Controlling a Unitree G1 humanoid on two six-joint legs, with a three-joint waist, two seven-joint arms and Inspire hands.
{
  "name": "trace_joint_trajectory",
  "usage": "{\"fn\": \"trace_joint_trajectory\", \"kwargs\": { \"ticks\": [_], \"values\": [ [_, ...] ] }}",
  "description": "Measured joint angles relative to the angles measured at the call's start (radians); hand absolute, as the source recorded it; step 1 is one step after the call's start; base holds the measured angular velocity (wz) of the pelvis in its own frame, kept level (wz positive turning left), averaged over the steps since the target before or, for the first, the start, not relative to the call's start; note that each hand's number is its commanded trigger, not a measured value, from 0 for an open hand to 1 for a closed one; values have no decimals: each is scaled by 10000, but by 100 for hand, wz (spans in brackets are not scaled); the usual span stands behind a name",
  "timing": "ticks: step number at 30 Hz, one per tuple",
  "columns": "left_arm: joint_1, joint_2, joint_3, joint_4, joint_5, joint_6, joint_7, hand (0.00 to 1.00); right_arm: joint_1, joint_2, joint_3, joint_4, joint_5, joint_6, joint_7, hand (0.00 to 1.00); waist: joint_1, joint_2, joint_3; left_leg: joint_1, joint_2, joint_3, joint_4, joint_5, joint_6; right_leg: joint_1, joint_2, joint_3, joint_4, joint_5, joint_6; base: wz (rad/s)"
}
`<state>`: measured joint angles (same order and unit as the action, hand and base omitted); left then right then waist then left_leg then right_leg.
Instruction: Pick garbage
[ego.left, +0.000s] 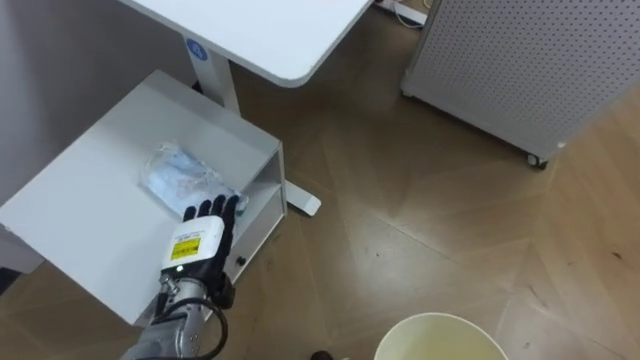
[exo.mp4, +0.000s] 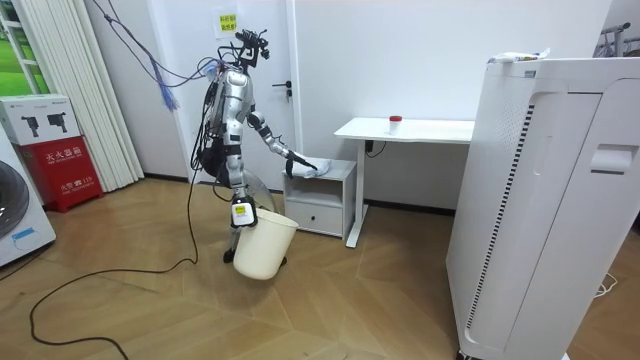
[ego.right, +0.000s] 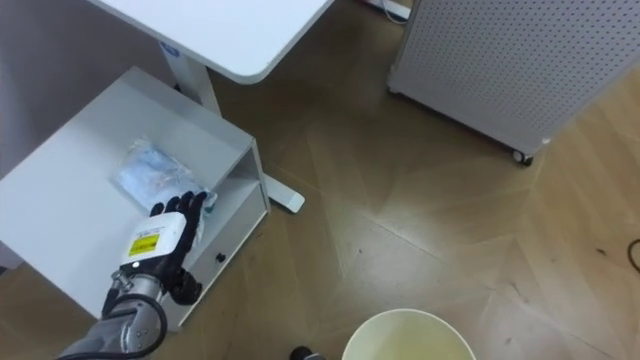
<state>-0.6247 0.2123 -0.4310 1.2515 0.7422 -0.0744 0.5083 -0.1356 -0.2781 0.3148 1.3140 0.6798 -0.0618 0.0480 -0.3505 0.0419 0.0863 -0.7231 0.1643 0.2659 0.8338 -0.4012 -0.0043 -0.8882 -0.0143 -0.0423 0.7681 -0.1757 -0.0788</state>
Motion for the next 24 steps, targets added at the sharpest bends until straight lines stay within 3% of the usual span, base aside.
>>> {"fn": "trace_joint_trajectory", "kwargs": {
  "ticks": [2, 4, 5, 6, 8, 11, 14, 18, 24],
  "values": [
    [-36, -7, -69, 71, 1, 186, -162, 0, 11, -23, 0, -66, -1, 115, -7, 100, 1, 26, 3, -30, 0, 4, -8, 2, -3, -40, 2, 3, 2, 1, -2, 0],
    [-45, -24, -66, 125, 6, 380, -286, 10, 55, -55, -7, -219, 8, 267, -37, 100, 15, 29, 0, -58, 6, -1, -8, 1, -4, -52, 2, -6, -3, 1, -3, 0],
    [-52, -23, -61, 163, 38, 413, -339, 35, 79, -65, -9, -284, 8, 299, -47, 100, 15, 30, 0, -64, 5, -5, -8, 1, -4, -53, 0, -10, -4, 1, -3, 0],
    [-58, -23, -60, 217, 105, 488, -441, 69, 103, -72, -12, -323, 7, 305, -52, 100, 13, 30, -1, -84, 1, -17, -8, 1, -3, -64, -6, -20, -10, 1, -3, 0],
    [-64, -19, -58, 238, 162, 546, -542, 100, 124, -86, -31, -341, 6, 309, -57, 100, 14, 53, -17, -171, -17, -57, 0, 2, -1, -122, -31, -55, -12, 2, -4, 5],
    [-172, -1, 5, 200, 165, 626, -269, 100, 131, -85, -40, -357, 1, 329, -145, 100, 75, 49, -32, -228, -28, -53, 3, 7, 1, -200, -46, -47, -3, 17, -7, 1],
    [-460, 137, 275, 254, 341, 735, -199, 100, 150, -81, -147, -408, -91, 389, -220, 100, 94, 47, -97, -197, -24, -28, -7, 10, -6, -192, -31, -27, -3, 23, -13, -2],
    [-373, 507, 263, 294, 822, 934, -349, 100, 239, -67, -254, -584, -163, 526, -241, 100, 15, 45, -101, -84, -8, 0, -64, 20, -26, -85, -1, -16, -44, 26, -20, -2],
    [-247, 543, 258, 932, 1228, 1286, -640, 100, 369, -66, -339, -696, -216, 599, -242, 100, 13, 43, -100, -61, -30, -42, -86, 18, -23, -14, -37, -64, -86, 18, -7, 1]
  ]
}}
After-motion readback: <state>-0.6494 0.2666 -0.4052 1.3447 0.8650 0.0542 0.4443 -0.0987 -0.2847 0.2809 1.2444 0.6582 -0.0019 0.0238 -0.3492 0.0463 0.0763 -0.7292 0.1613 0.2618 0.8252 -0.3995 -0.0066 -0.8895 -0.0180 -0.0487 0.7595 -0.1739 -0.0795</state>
